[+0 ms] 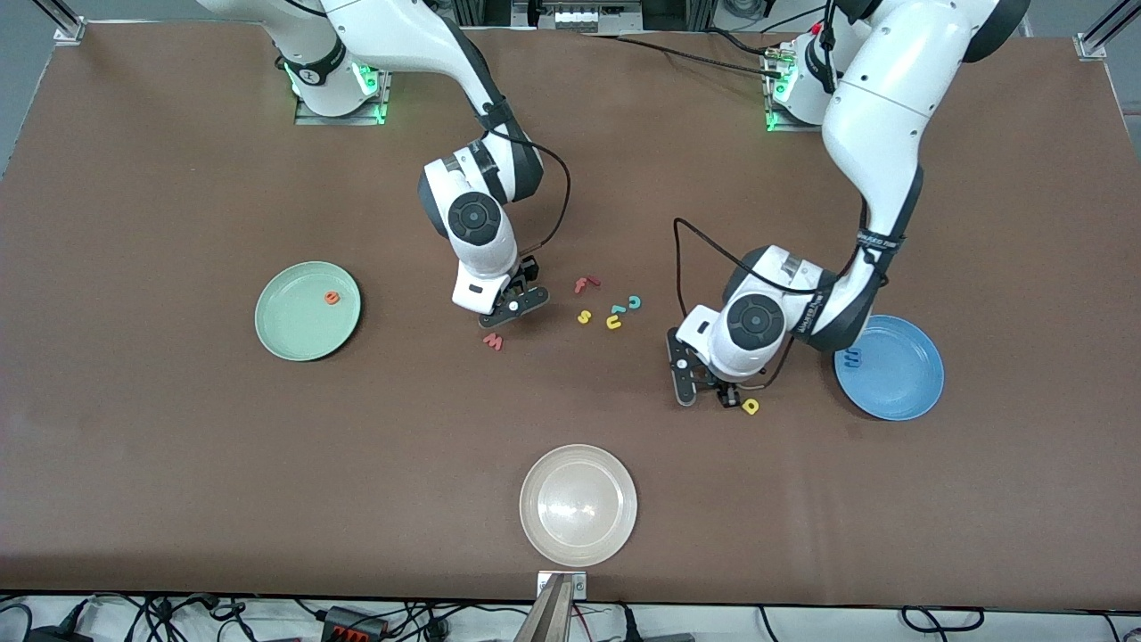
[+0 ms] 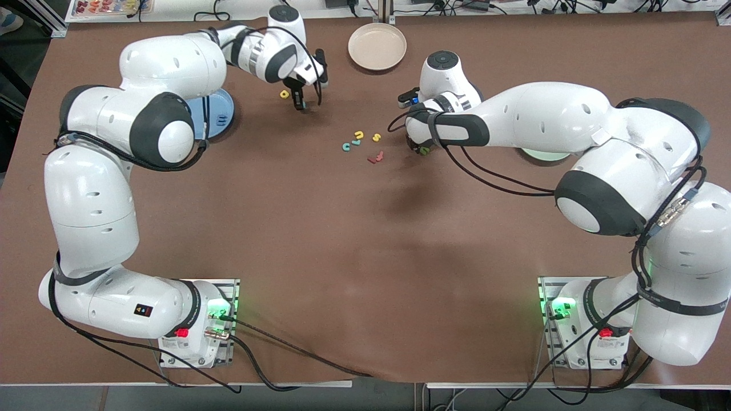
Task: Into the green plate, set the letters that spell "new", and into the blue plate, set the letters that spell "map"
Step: 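Drop the teal q on the blue plate while the right gripper grasps the n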
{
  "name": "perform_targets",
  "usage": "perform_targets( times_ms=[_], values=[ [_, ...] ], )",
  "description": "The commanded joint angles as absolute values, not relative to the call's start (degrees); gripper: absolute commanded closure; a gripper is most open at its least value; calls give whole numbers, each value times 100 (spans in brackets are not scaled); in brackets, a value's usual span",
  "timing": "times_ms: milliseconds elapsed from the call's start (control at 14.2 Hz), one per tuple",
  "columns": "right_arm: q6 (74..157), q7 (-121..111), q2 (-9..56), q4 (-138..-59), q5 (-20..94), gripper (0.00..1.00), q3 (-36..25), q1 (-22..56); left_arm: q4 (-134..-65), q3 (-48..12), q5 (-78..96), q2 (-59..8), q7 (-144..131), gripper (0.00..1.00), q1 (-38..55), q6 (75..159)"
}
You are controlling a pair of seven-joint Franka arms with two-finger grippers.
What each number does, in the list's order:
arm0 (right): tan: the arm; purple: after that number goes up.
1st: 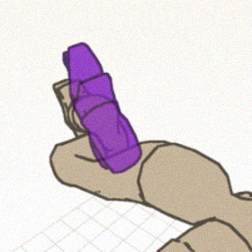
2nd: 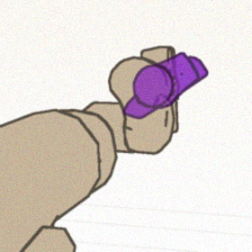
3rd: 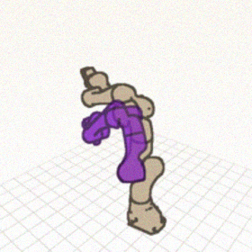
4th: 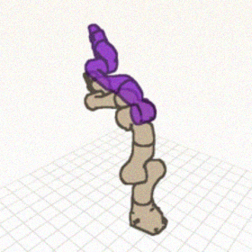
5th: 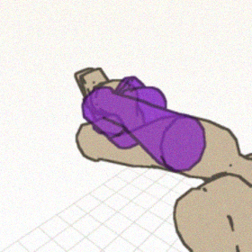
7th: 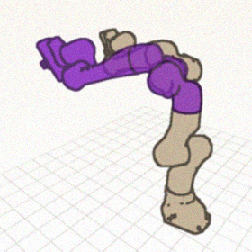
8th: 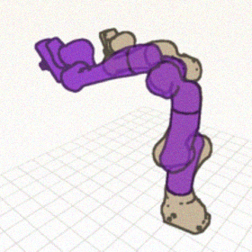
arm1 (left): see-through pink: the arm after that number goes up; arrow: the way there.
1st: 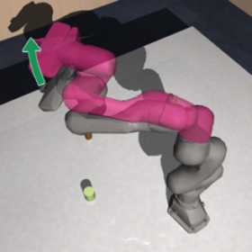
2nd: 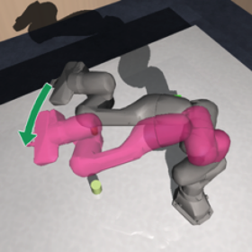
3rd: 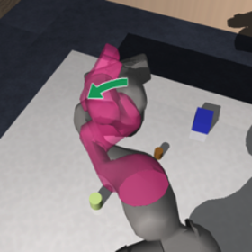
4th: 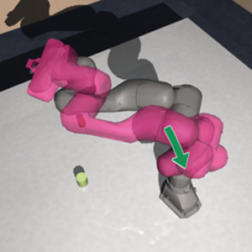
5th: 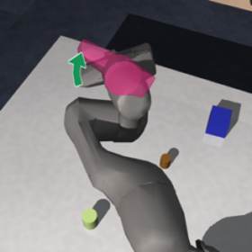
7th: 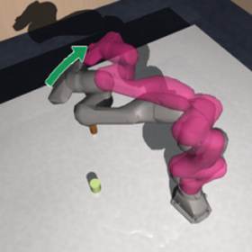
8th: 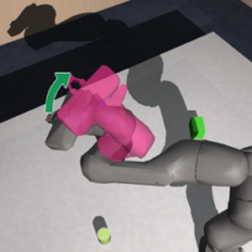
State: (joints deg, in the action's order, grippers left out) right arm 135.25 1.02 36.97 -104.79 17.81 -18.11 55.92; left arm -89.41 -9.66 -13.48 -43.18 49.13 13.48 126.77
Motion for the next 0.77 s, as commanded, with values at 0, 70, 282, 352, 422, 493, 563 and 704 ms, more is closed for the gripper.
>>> perform_targets(
  times_ms=[0, 70, 282, 352, 422, 493, 563, 704],
  values=[
    [13561, -70, 3779, -10415, 1872, 34, -1837, 5625, -9009, -967, -1441, -3798, 4791, 97, 819, 11982],
    [13579, -96, 3823, -10415, 1872, 34, -1837, 5634, -9026, -949, -1450, -3666, 4720, 97, 635, 11788],
    [13684, -105, 3911, -10415, 1872, 37, -1837, 5704, -9079, -932, -1459, -3498, 4527, 97, 20, 11514],
    [13685, -97, 3929, -10415, 1872, 40, -1837, 5704, -9097, -932, -1459, -3498, 4509, 96, -209, 11514],
    [13685, -97, 3920, -10415, 1872, 45, -1837, 5704, -9166, -940, -1459, -3507, 4491, 96, -472, 11557],
    [13685, -105, 3920, -10415, 1872, 53, -1837, 5704, -9306, -940, -1459, -3507, 4439, 94, -657, 11610],
    [13685, -114, 3920, -10415, 1872, 66, -1837, 5704, -9438, -940, -1459, -3498, 4369, 89, -798, 11689],
    [13667, -123, 3920, -10415, 1863, 87, -1837, 5704, -9667, -949, -1468, -3489, 4342, 19, -1010, 11926]
  ],
)
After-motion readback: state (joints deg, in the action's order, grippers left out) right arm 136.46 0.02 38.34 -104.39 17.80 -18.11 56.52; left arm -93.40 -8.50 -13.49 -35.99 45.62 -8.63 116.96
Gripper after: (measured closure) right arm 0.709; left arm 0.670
